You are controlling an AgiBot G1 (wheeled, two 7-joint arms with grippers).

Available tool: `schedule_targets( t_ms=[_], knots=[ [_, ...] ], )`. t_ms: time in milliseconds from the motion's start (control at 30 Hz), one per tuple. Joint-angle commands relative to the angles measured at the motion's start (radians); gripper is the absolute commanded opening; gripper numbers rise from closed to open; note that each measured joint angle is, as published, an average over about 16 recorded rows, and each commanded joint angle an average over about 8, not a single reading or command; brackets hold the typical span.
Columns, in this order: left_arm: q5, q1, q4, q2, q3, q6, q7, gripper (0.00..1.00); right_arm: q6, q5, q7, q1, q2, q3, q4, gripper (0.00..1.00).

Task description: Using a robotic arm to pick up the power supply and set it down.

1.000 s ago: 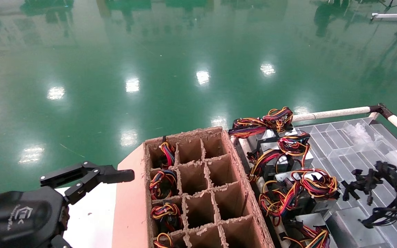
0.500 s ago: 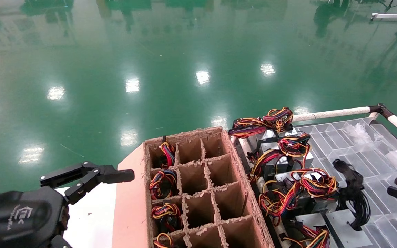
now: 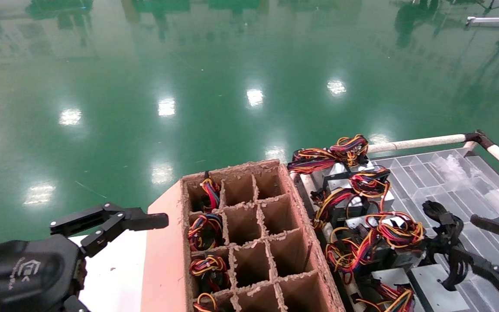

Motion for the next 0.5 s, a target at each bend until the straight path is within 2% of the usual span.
schedule_targets(
  t_ms=[33, 500],
  knots=[
    [0.0, 0.0, 0.0, 0.0, 0.0, 0.0, 0.0, 1.0, 0.0, 0.0, 0.009, 0.009, -0.005, -0.01, 0.014, 1.0],
    [0.0, 0.0, 0.0, 0.0, 0.0, 0.0, 0.0, 1.0, -0.017, 0.035, 0.092, 0.13, -0.045, -0.149, 0.117, 1.0]
  ],
)
